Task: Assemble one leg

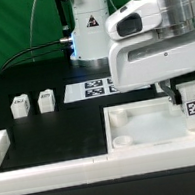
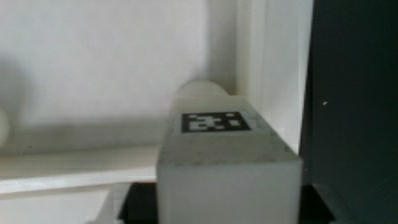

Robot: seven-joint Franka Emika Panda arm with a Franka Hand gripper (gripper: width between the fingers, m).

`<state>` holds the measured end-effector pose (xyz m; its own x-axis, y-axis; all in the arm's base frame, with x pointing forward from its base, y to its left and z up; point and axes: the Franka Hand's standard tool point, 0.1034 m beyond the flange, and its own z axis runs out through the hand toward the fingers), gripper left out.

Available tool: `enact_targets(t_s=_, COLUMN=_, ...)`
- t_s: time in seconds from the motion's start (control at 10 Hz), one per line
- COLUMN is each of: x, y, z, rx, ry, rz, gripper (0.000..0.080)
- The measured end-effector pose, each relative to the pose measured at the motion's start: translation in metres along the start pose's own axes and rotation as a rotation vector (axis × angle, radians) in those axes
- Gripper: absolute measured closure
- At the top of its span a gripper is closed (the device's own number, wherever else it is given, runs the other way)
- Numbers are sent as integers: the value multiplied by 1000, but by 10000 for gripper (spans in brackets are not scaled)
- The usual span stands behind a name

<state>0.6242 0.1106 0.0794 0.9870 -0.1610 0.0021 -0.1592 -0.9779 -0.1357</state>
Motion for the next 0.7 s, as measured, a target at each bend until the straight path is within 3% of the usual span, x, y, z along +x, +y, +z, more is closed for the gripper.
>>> enact_targets(t_s=0.7, x=1, y=2, z=2, rx=17, ry=26, rz=829, gripper=503)
